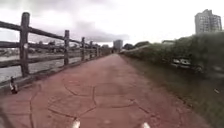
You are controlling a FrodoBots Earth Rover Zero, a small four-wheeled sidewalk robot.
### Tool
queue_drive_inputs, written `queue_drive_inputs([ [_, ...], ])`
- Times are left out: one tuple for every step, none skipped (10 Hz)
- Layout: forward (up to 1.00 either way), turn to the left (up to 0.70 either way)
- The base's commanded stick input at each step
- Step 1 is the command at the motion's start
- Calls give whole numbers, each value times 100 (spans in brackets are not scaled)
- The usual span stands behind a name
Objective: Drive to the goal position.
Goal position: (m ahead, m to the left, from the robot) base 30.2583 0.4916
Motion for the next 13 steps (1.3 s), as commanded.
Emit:
queue_drive_inputs([
  [70,0],
  [70,0],
  [70,0],
  [70,0],
  [70,0],
  [70,0],
  [70,0],
  [70,0],
  [70,0],
  [70,0],
  [70,0],
  [70,0],
  [70,0],
])
